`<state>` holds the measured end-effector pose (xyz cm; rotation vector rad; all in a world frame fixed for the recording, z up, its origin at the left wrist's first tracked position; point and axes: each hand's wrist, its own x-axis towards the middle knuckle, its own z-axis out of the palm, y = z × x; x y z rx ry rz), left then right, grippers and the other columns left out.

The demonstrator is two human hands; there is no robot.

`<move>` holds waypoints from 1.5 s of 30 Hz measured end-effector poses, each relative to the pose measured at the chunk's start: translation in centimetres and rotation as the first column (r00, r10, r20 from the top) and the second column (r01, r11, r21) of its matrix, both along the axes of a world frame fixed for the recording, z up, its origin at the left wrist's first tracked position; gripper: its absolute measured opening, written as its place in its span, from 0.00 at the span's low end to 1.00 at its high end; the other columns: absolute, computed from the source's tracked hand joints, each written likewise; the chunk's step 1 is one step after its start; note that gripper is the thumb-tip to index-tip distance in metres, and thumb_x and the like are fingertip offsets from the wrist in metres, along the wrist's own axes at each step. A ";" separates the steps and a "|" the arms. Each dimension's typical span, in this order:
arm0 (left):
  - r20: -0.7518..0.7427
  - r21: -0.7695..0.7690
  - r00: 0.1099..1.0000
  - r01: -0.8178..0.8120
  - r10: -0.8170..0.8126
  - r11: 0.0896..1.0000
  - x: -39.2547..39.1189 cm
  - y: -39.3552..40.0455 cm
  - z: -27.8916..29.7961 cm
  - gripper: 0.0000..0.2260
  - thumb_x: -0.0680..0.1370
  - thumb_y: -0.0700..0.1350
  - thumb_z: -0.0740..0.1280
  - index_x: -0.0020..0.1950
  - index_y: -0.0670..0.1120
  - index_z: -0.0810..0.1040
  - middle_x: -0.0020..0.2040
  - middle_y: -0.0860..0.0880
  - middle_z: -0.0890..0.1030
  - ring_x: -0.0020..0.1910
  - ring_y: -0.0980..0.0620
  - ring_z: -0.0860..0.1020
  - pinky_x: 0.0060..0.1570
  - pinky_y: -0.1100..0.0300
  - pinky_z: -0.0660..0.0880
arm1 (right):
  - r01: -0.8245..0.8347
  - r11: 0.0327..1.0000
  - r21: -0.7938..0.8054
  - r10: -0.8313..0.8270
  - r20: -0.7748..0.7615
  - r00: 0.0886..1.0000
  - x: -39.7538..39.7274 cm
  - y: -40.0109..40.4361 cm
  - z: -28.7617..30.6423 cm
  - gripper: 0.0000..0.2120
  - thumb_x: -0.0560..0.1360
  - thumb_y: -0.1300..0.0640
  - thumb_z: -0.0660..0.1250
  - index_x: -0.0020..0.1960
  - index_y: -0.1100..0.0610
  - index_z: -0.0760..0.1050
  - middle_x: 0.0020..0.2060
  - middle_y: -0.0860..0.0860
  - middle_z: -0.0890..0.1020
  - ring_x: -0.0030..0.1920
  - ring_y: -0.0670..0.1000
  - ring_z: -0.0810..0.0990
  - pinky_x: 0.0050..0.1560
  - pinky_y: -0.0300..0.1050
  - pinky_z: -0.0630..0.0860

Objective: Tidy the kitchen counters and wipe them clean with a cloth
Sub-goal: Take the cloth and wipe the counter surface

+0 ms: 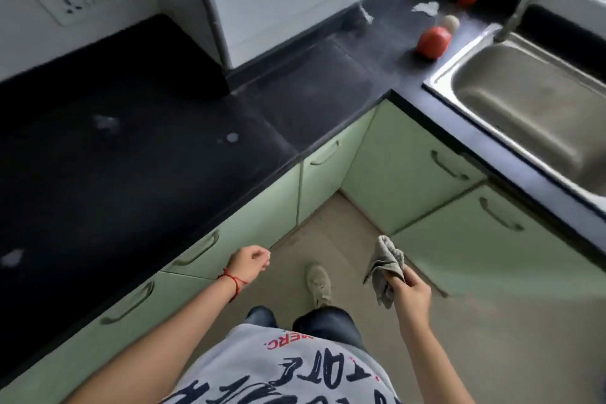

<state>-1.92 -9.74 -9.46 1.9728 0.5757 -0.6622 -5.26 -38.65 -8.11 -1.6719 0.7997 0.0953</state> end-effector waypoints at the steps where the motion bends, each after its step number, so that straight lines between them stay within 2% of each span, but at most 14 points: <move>1: -0.007 0.015 0.999 -0.046 0.046 0.999 0.4 0.3 0.4 0.13 0.76 0.39 0.62 0.34 0.53 0.74 0.33 0.53 0.78 0.35 0.53 0.77 0.38 0.66 0.76 | -0.063 0.998 0.002 0.063 0.004 0.998 2.5 0.2 0.5 0.11 0.69 0.70 0.63 0.39 0.56 0.80 0.23 0.44 0.72 0.29 0.44 0.65 0.25 0.34 0.62; 4: 0.027 0.073 0.982 -0.190 0.188 0.979 1.2 1.0 1.9 0.12 0.75 0.39 0.64 0.36 0.54 0.77 0.36 0.50 0.81 0.44 0.45 0.80 0.51 0.55 0.76 | -0.260 0.966 0.002 0.259 0.082 0.962 9.4 1.7 2.9 0.12 0.70 0.69 0.64 0.45 0.55 0.81 0.22 0.40 0.75 0.27 0.39 0.67 0.27 0.31 0.65; 8: 0.172 0.196 0.949 -0.295 0.264 0.935 2.2 0.8 4.2 0.10 0.75 0.40 0.64 0.55 0.42 0.79 0.49 0.42 0.82 0.50 0.46 0.80 0.46 0.64 0.70 | -0.476 0.879 -0.041 0.474 0.193 0.859 17.3 4.9 6.1 0.09 0.70 0.66 0.65 0.43 0.53 0.80 0.28 0.42 0.76 0.33 0.41 0.68 0.32 0.35 0.67; 11: 0.451 0.295 0.855 -0.414 0.257 0.861 2.3 1.1 5.5 0.14 0.73 0.47 0.60 0.54 0.43 0.78 0.45 0.44 0.82 0.45 0.54 0.77 0.45 0.60 0.73 | -0.615 0.775 -0.143 0.631 0.232 0.741 21.7 8.3 7.7 0.09 0.65 0.60 0.65 0.44 0.54 0.80 0.32 0.47 0.77 0.34 0.43 0.71 0.37 0.38 0.68; 14: 0.575 0.474 0.807 -0.466 0.138 0.747 2.4 2.7 5.1 0.16 0.73 0.48 0.57 0.54 0.43 0.77 0.48 0.44 0.81 0.49 0.54 0.75 0.49 0.60 0.74 | -0.700 0.648 -0.301 0.762 0.271 0.588 24.5 12.6 8.4 0.14 0.64 0.57 0.65 0.49 0.55 0.81 0.39 0.47 0.80 0.37 0.43 0.75 0.37 0.27 0.67; 17: 0.433 0.656 0.898 -0.369 0.071 0.659 3.0 5.1 4.8 0.20 0.72 0.50 0.58 0.59 0.42 0.75 0.56 0.42 0.81 0.55 0.43 0.79 0.50 0.51 0.78 | -0.682 0.528 -0.505 0.849 0.319 0.421 25.6 16.6 7.6 0.15 0.66 0.61 0.68 0.52 0.60 0.81 0.47 0.52 0.82 0.45 0.47 0.79 0.43 0.26 0.68; 19: 0.291 0.726 0.954 -0.270 0.073 0.632 3.3 6.7 4.1 0.22 0.72 0.52 0.58 0.61 0.41 0.74 0.60 0.40 0.78 0.59 0.40 0.78 0.53 0.46 0.77 | -0.649 0.434 -0.625 0.901 0.295 0.319 25.6 18.7 6.3 0.16 0.65 0.66 0.67 0.53 0.62 0.80 0.51 0.56 0.83 0.52 0.56 0.80 0.50 0.36 0.72; 21: 0.195 0.758 0.978 -0.199 0.075 0.622 3.6 7.9 3.6 0.24 0.72 0.54 0.56 0.62 0.42 0.74 0.64 0.40 0.76 0.62 0.40 0.76 0.55 0.43 0.75 | -0.636 0.307 -0.708 0.952 0.220 0.214 24.9 20.2 4.8 0.21 0.63 0.66 0.63 0.54 0.60 0.80 0.55 0.56 0.82 0.59 0.57 0.78 0.55 0.42 0.75; 27: 0.163 0.764 0.986 -0.152 0.039 0.627 3.0 9.1 2.8 0.24 0.73 0.56 0.55 0.66 0.47 0.69 0.68 0.45 0.73 0.68 0.45 0.69 0.62 0.42 0.70 | -0.626 -0.019 -0.780 0.999 -0.044 0.025 26.3 24.4 3.4 0.26 0.67 0.68 0.62 0.64 0.58 0.73 0.67 0.54 0.74 0.70 0.57 0.68 0.59 0.57 0.76; 30: 0.162 0.761 0.986 -0.151 0.041 0.631 2.8 9.2 2.6 0.24 0.74 0.56 0.55 0.68 0.48 0.66 0.69 0.45 0.72 0.69 0.49 0.62 0.64 0.43 0.69 | -0.649 -0.130 -0.750 0.984 -0.179 0.010 28.9 27.4 3.5 0.29 0.71 0.68 0.60 0.70 0.54 0.66 0.73 0.52 0.65 0.75 0.54 0.59 0.66 0.57 0.68; 34: 0.172 0.754 0.984 -0.163 0.047 0.636 2.8 9.4 2.5 0.24 0.74 0.56 0.56 0.68 0.49 0.67 0.69 0.46 0.72 0.69 0.49 0.62 0.65 0.44 0.68 | -0.566 -0.072 -0.821 0.995 -0.096 0.012 26.7 26.2 2.9 0.27 0.65 0.71 0.61 0.63 0.58 0.75 0.65 0.55 0.76 0.67 0.60 0.72 0.54 0.56 0.77; 37: 0.186 0.763 0.982 -0.170 0.041 0.623 2.8 9.3 2.1 0.24 0.74 0.57 0.56 0.68 0.49 0.67 0.70 0.46 0.71 0.69 0.49 0.62 0.67 0.45 0.66 | -0.515 -0.135 -0.846 0.991 -0.104 -0.089 23.9 23.1 2.7 0.27 0.64 0.68 0.58 0.62 0.58 0.76 0.62 0.54 0.78 0.64 0.60 0.74 0.48 0.51 0.80; 41: 0.194 0.777 0.980 -0.176 0.035 0.605 2.8 9.2 1.9 0.25 0.73 0.57 0.56 0.68 0.49 0.66 0.70 0.47 0.71 0.69 0.49 0.64 0.66 0.45 0.66 | -0.537 -0.246 -0.807 0.969 -0.203 -0.140 26.2 25.0 3.6 0.30 0.61 0.72 0.68 0.63 0.58 0.75 0.64 0.55 0.77 0.65 0.61 0.74 0.46 0.53 0.81; 45: 0.221 0.782 0.975 -0.195 0.030 0.592 2.7 9.4 1.7 0.25 0.74 0.57 0.55 0.69 0.47 0.65 0.70 0.45 0.70 0.69 0.48 0.62 0.67 0.47 0.61 | -0.675 -0.137 -0.726 0.980 -0.200 0.017 29.5 30.8 5.5 0.28 0.70 0.69 0.60 0.68 0.53 0.69 0.71 0.49 0.68 0.73 0.53 0.64 0.61 0.55 0.73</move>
